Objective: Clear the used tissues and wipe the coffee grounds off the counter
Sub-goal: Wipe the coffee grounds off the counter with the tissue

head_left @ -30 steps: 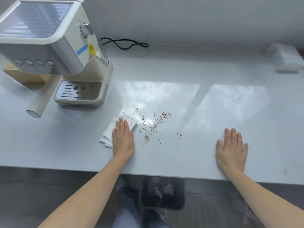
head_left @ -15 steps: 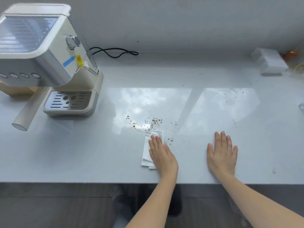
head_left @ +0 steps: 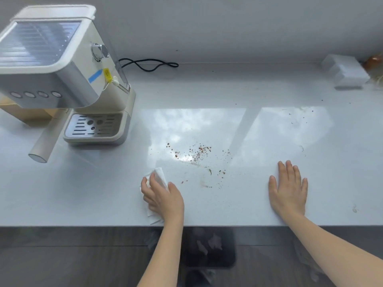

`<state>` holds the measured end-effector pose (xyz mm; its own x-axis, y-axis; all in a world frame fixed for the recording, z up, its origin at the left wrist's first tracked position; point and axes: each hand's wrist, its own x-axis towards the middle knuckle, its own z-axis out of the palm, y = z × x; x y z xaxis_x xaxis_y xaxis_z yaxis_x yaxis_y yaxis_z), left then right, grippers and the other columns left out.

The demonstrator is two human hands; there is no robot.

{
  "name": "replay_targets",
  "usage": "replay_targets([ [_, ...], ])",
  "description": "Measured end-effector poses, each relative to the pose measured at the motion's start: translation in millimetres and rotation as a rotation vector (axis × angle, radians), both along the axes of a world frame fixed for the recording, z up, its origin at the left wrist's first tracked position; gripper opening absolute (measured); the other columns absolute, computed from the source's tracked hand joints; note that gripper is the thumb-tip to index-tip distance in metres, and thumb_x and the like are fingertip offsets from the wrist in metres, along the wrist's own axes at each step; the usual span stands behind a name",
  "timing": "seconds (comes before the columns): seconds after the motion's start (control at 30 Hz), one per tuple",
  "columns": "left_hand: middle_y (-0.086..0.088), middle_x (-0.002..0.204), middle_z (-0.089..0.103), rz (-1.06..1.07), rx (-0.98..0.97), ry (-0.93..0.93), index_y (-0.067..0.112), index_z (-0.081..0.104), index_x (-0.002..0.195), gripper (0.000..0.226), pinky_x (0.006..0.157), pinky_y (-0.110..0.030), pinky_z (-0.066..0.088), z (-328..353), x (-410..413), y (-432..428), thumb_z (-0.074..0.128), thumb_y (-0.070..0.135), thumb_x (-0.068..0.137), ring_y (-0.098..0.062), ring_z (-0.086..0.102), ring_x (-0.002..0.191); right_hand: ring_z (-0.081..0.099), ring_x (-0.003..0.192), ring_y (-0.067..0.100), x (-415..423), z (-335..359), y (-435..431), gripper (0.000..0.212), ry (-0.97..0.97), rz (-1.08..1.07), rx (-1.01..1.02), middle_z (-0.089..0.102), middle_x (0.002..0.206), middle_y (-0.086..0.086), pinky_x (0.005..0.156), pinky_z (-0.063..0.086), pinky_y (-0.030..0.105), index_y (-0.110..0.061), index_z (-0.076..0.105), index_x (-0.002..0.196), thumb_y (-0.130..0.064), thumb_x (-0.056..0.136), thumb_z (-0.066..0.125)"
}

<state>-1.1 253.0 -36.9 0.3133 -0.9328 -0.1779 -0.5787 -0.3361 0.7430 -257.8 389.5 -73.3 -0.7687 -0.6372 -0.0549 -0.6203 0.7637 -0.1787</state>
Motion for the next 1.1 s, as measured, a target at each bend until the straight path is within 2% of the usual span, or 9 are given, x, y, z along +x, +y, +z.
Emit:
replay_targets([
  [0.1,-0.008,0.134,0.041,-0.276,-0.071,-0.163,0.015,0.045,0.124,0.045,0.089,-0.046,0.036,-8,17,-9,0.058,0.009,0.081,-0.031,0.039,0.115,0.01,0.147,0.02,3,2,-1,0.056,-0.004,0.004,0.0,0.017,0.16,0.002,0.118,0.01,0.049,-0.019,0.021,0.15,-0.035,0.098,0.032],
  [0.17,-0.007,0.127,0.047,-0.38,-0.121,-0.223,0.015,0.049,0.119,0.039,0.09,-0.044,0.037,-15,30,-12,0.058,0.01,0.081,-0.029,0.043,0.113,0.011,0.147,0.022,2,3,0,0.056,0.001,-0.002,0.006,0.018,0.159,0.004,0.118,0.01,0.051,-0.017,0.022,0.149,-0.036,0.098,0.031],
  [0.23,-0.008,0.128,0.049,-0.432,-0.194,-0.248,0.013,0.05,0.118,0.035,0.098,-0.044,0.035,-22,42,-14,0.055,0.007,0.084,-0.029,0.045,0.118,0.011,0.146,0.023,-1,6,-4,0.06,-0.006,0.001,-0.012,0.018,0.159,0.006,0.118,0.006,0.05,-0.017,0.023,0.148,-0.042,0.093,0.028],
  [0.3,-0.009,0.14,0.045,-0.471,-0.231,-0.252,0.011,0.047,0.127,0.038,0.113,-0.042,0.022,-29,48,-16,0.047,0.004,0.09,-0.027,0.037,0.133,0.008,0.146,0.021,-4,9,-17,0.063,-0.027,0.058,-0.031,0.015,0.159,0.003,0.117,0.0,0.047,-0.02,0.022,0.147,-0.045,0.09,0.027],
  [0.4,-0.002,0.155,0.027,-0.463,-0.163,-0.271,0.012,0.034,0.143,0.044,0.118,-0.031,0.001,-33,48,-20,0.031,0.01,0.098,-0.017,0.016,0.146,0.003,0.148,0.017,0,7,-34,0.057,-0.043,0.122,0.003,0.01,0.161,-0.002,0.119,-0.001,0.046,-0.023,0.017,0.15,-0.041,0.097,0.029],
  [0.57,-0.006,0.155,0.027,-0.292,-0.132,-0.245,0.007,0.032,0.144,0.045,0.119,-0.036,0.005,-32,42,-50,0.03,0.01,0.099,-0.02,0.015,0.146,0.005,0.148,0.014,1,4,-35,0.057,-0.055,0.109,-0.031,0.013,0.16,-0.005,0.119,0.0,0.041,-0.026,0.019,0.15,-0.042,0.095,0.022],
  [0.7,-0.007,0.156,0.025,-0.309,-0.108,-0.245,0.005,0.031,0.144,0.045,0.119,-0.037,0.004,-31,38,-101,0.031,0.008,0.099,-0.021,0.014,0.146,0.005,0.148,0.013,2,5,-38,0.055,-0.072,0.104,-0.022,0.013,0.16,-0.005,0.12,0.002,0.043,-0.026,0.019,0.15,-0.036,0.097,0.031],
  [0.87,-0.004,0.159,0.016,-0.582,-0.109,-0.344,0.008,0.023,0.147,0.048,0.118,-0.034,0.0,-33,22,-143,0.028,0.012,0.1,-0.017,0.009,0.147,0.003,0.147,0.011,0,4,-39,0.057,-0.065,0.102,-0.014,0.012,0.16,-0.006,0.12,0.0,0.041,-0.028,0.017,0.15,-0.037,0.096,0.03],
  [1.1,0.003,0.158,0.014,-0.938,-0.141,-0.243,0.014,0.02,0.148,0.048,0.117,-0.028,-0.001,-32,-9,-125,0.031,0.015,0.101,-0.004,0.002,0.142,0.002,0.147,0.011,-2,-1,-37,0.056,-0.055,0.099,-0.021,0.012,0.16,-0.006,0.12,0.001,0.042,-0.029,0.017,0.15,-0.036,0.097,0.031],
])
